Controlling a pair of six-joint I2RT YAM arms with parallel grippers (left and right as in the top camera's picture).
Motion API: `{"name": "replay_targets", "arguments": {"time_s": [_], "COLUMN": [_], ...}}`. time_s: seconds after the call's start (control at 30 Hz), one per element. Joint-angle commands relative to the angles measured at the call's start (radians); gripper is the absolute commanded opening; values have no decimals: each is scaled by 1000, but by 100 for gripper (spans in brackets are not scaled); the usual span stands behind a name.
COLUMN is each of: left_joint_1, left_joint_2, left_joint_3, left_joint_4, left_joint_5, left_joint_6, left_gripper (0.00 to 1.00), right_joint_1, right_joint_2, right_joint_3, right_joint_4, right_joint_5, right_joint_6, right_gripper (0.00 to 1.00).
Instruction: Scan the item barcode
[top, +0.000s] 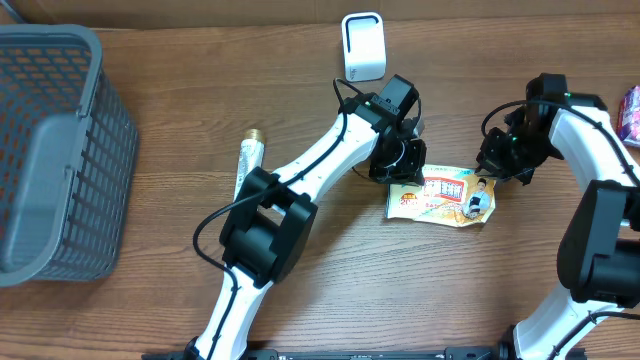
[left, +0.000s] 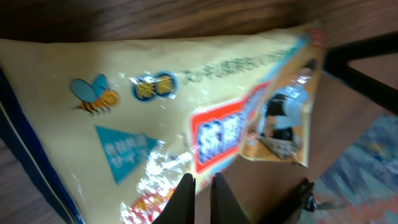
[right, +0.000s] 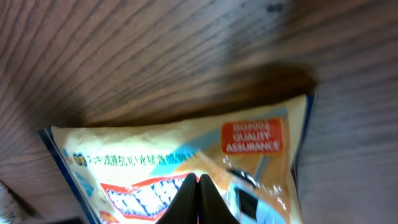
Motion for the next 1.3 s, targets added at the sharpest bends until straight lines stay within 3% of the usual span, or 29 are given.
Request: {"name": "replay_targets", "arguments": {"time_s": [0.0, 0.17, 0.33, 0.57, 0.73, 0.93, 1.27], "left_joint_1": [6, 23, 92, 188, 200, 117, -63], "left_joint_2": [65, 122, 124, 123, 117, 116, 121], "left_joint_3": [8, 8, 18, 115, 280, 389, 234], "left_joint_4": [0, -50, -156, -227, -331, -404, -320], "left_joint_5": [-7, -27, -138, -150, -157, -64, -25], "left_joint_6": [-21, -41, -84, -47, 28, 103, 79], "left_gripper": [4, 4, 4, 4, 4, 4, 4], "right_joint_1": [19, 19, 19, 19, 20, 20, 20], "right_joint_2": [-1, 11, 11, 10, 10, 11, 11], "right_joint_3": [-72, -190, -223, -130, 31, 102, -29], "right_joint_4": [58, 162, 148, 42, -114, -187, -74], "right_joint_5": [-29, -10, 240, 286, 280, 119, 15], "right_joint_6": [-18, -10, 66, 65, 63, -84, -84], "right_gripper": [4, 4, 4, 4, 4, 7, 4]}}
